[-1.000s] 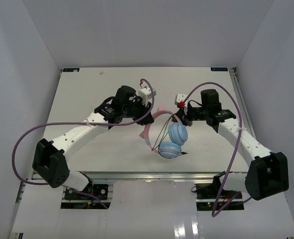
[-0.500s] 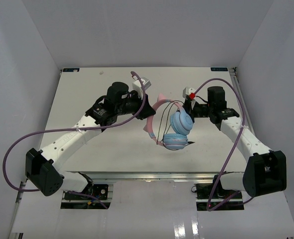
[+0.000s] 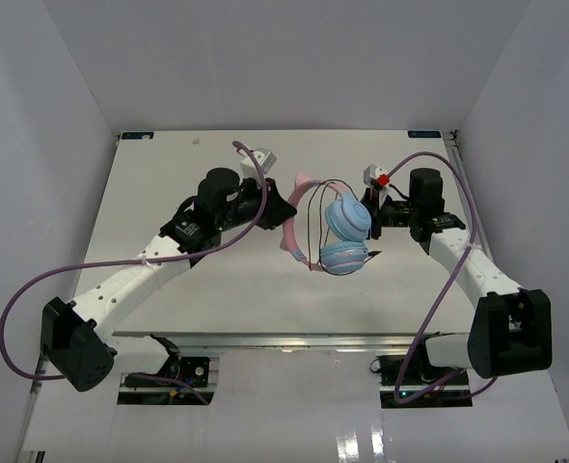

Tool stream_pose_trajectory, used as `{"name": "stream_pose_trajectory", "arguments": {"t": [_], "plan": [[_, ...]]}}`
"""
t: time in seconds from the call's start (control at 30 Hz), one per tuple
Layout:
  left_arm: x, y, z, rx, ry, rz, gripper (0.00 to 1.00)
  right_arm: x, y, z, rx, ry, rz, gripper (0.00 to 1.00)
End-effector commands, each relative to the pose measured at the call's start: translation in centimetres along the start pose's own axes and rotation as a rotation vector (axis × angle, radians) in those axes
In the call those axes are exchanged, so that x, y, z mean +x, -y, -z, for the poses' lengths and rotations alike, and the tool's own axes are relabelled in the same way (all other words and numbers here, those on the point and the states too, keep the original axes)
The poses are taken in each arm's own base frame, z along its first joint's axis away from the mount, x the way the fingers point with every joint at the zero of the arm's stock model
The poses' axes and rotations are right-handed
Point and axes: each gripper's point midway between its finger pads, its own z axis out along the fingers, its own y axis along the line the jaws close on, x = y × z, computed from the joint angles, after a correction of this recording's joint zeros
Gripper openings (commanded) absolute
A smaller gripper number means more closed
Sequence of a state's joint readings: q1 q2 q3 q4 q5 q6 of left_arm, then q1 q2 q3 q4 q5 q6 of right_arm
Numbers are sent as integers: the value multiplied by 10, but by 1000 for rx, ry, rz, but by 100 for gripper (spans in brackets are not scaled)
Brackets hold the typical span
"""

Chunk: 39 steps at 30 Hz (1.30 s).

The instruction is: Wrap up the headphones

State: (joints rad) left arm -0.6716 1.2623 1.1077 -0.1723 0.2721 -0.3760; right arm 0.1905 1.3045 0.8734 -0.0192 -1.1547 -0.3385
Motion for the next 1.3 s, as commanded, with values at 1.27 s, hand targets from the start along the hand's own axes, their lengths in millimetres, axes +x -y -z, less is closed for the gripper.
{"name": "stream_pose_trajectory", "arguments": {"t": [1.27], "plan": [[96,-97,-69,-497,16,883,0,112,28,-21,-3,15,-578,8]]}}
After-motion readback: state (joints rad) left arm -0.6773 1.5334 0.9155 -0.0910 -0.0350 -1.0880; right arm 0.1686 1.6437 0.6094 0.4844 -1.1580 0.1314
